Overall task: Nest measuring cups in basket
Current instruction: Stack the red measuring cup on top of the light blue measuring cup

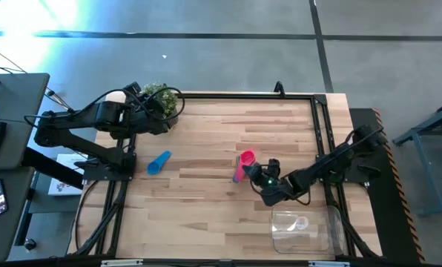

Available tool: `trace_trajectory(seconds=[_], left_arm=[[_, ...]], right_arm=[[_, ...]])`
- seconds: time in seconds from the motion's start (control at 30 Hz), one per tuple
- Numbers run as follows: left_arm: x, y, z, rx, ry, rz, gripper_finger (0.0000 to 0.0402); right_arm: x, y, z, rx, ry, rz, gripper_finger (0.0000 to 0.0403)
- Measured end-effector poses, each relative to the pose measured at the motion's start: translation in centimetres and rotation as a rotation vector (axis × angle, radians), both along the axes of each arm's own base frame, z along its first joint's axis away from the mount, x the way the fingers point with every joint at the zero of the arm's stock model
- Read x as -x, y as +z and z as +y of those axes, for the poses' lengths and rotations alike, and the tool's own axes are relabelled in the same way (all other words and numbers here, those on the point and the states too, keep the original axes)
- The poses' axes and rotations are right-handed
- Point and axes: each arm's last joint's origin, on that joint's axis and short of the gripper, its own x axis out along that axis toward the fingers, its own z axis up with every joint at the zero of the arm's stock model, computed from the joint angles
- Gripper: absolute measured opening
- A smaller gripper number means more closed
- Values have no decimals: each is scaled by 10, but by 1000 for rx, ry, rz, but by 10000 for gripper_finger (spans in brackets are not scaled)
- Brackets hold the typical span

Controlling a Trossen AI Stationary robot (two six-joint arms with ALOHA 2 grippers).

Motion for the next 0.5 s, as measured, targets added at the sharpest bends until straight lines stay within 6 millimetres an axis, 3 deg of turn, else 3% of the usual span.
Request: trace_trajectory(seconds=[0.5], left_arm=[[0, 0, 0, 3, -2, 0, 85]], right_arm=[[-7, -16, -6, -67, -2, 21, 0]])
